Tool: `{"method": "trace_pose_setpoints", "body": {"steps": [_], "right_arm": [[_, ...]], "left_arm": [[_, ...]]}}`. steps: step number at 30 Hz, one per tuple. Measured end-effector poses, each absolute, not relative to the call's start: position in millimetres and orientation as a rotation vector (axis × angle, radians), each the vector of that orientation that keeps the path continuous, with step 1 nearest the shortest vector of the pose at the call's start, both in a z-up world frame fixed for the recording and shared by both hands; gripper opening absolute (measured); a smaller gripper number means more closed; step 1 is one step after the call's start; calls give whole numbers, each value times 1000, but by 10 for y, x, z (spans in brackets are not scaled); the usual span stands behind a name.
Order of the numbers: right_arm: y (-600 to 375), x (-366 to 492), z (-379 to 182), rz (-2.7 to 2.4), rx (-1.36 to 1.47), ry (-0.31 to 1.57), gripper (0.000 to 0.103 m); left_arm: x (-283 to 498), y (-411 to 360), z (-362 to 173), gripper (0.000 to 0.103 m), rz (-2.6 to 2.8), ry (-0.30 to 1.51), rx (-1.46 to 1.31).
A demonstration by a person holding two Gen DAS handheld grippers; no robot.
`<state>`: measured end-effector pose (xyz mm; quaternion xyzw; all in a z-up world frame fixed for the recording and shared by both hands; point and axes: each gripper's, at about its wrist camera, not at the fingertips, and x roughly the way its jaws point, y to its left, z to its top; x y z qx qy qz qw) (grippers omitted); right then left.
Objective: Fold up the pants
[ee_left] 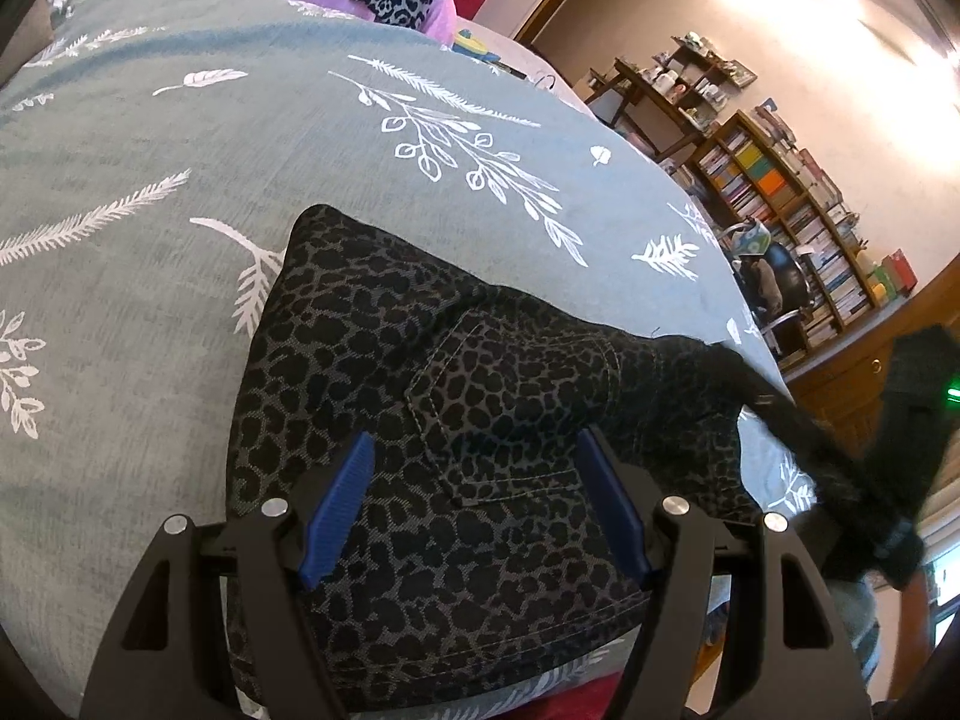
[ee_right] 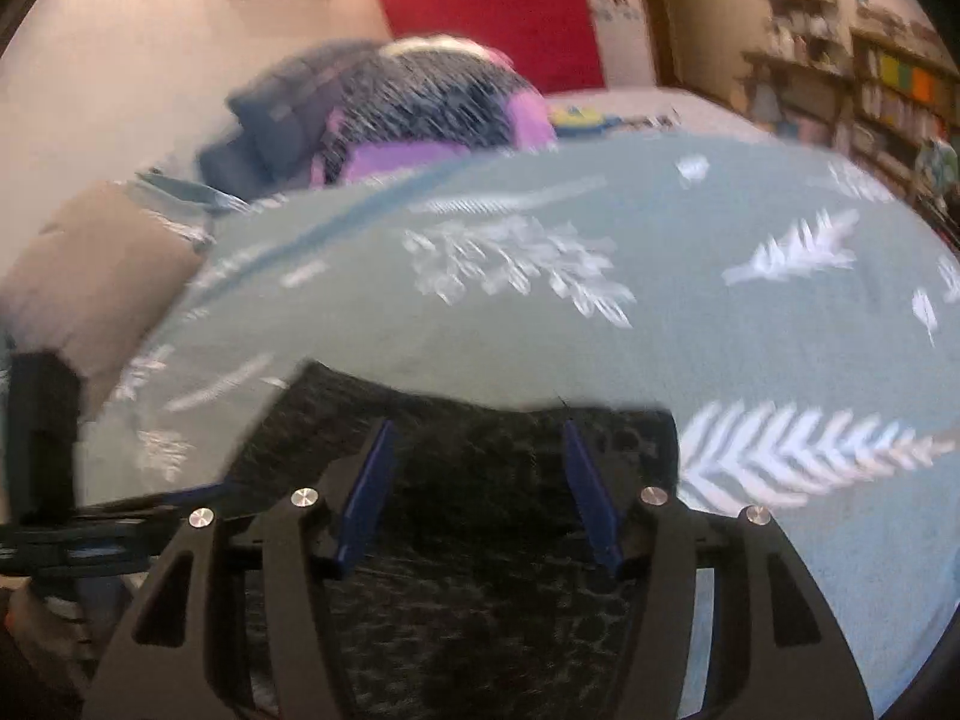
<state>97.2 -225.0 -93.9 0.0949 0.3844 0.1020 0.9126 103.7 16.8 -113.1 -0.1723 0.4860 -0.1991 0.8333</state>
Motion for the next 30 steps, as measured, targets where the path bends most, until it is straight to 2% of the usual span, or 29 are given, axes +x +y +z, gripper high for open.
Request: {"method": "trace_pose_setpoints", "body": {"steps": [5, 8, 13, 23, 30], "right_arm": [[-2576, 963, -1418, 132, 274, 870, 59], [-2709, 867, -1669, 154, 298, 823, 59], [-2699, 857, -1657, 139, 274, 828, 60], [-2590, 341, -1176, 188, 211, 730, 61], [-2478, 140, -1509, 190, 83, 841, 61]], "left_arm": [[1057, 146, -1253, 70, -420, 1056, -362], [1060, 105, -1323, 70, -432, 1061, -350], [1005, 35, -1285, 71, -434, 1055, -298], [837, -103, -1147, 71, -474, 1032, -224], [767, -118, -1186, 71, -471, 1037, -179]]}}
